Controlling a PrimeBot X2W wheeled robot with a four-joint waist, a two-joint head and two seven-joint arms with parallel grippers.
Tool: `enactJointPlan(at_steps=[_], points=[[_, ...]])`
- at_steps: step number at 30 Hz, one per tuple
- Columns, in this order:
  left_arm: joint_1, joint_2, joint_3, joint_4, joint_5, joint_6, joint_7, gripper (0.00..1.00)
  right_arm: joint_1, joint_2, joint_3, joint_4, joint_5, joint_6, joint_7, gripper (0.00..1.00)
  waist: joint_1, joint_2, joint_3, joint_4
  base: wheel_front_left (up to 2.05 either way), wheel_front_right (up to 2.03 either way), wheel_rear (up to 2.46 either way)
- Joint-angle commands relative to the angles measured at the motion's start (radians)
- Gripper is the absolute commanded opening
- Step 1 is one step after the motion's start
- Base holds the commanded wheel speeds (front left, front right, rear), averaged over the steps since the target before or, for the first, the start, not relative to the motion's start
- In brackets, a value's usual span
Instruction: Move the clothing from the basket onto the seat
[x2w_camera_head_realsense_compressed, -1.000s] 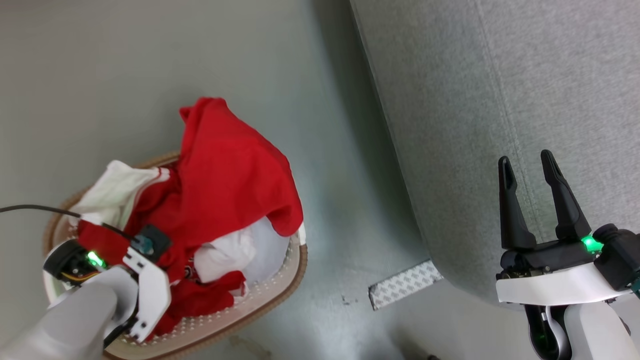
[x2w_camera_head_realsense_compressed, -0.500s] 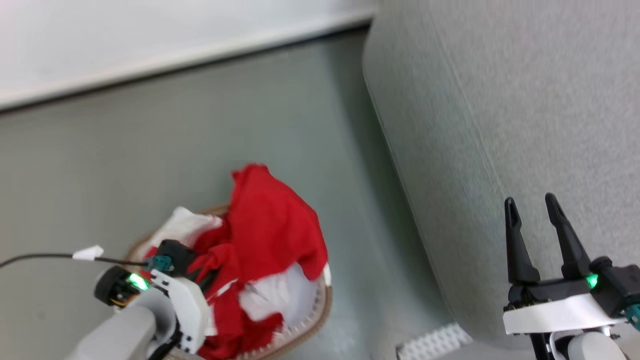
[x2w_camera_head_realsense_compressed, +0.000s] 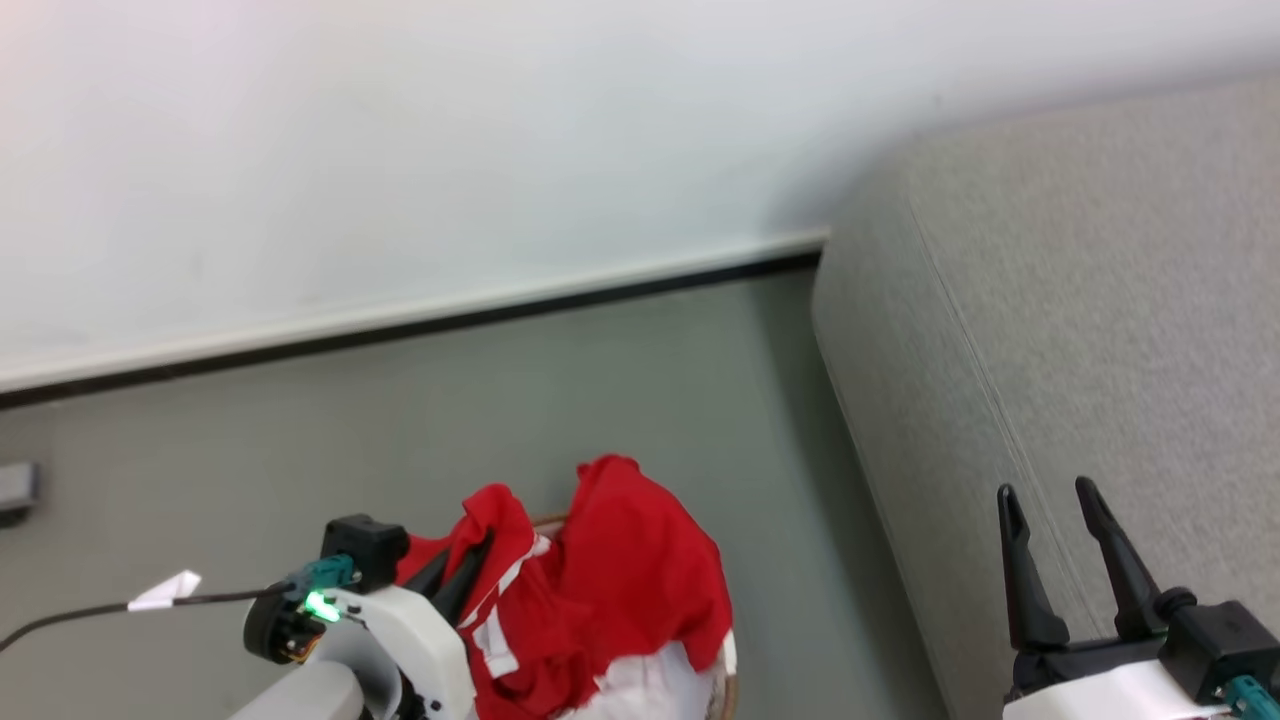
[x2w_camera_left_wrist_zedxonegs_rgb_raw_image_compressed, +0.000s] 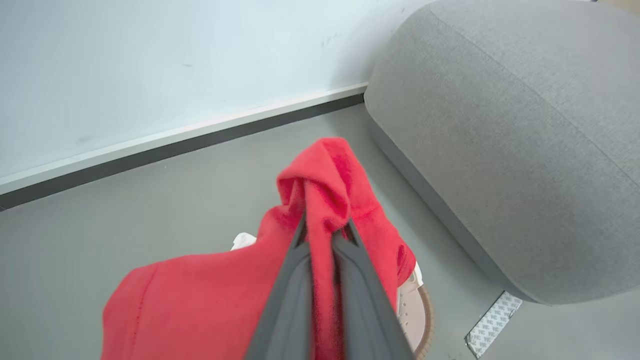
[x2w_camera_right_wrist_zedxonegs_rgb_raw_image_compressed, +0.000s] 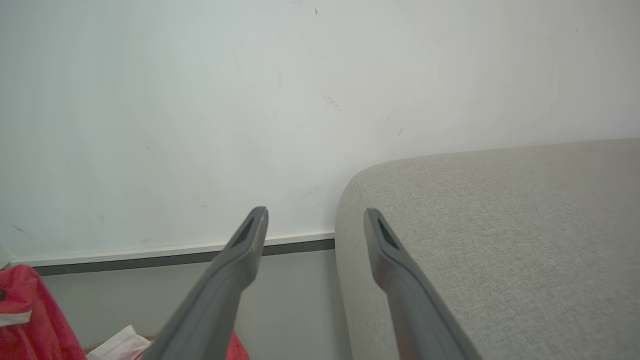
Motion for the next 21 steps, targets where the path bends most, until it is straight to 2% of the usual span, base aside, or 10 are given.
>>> enactJointPlan(at_steps=[1, 9, 12, 16, 21], points=[[0.017, 0.006, 0.009, -0.011, -0.001, 0.007, -0.008, 0.0, 0.014, -0.002, -0.001, 0.004, -0.004, -0.002, -0.003, 1.0, 0.0002, 0.0, -0.051, 0.041, 0.0, 0.0, 0.0], [0.154, 0.009, 0.175, -0.261, 0.066, 0.132, -0.006, 0.0, 0.057, -0.002, 0.002, 0.015, -0.058, -0.002, -0.003, 1.0, 0.0002, 0.0, -0.154, 0.078, 0.0, 0.0, 0.0], [0.219, -0.001, 0.244, -0.334, 0.109, 0.164, -0.006, 0.0, 0.068, -0.002, 0.01, 0.016, -0.081, -0.002, -0.003, 1.0, 0.0002, 0.0, -0.183, 0.086, 0.0, 0.0, 0.0], [0.289, -0.019, 0.345, -0.411, 0.168, 0.186, -0.006, 0.0, 0.069, -0.003, 0.022, 0.014, -0.108, -0.002, -0.003, 1.0, 0.0002, 0.0, -0.207, 0.09, 0.0, 0.0, 0.0], [0.345, -0.044, 0.436, -0.47, 0.236, 0.171, -0.006, 0.0, 0.061, -0.002, 0.056, 0.023, -0.133, -0.002, -0.003, 1.0, 0.0002, 0.0, -0.228, 0.091, 0.0, 0.0, 0.0]])
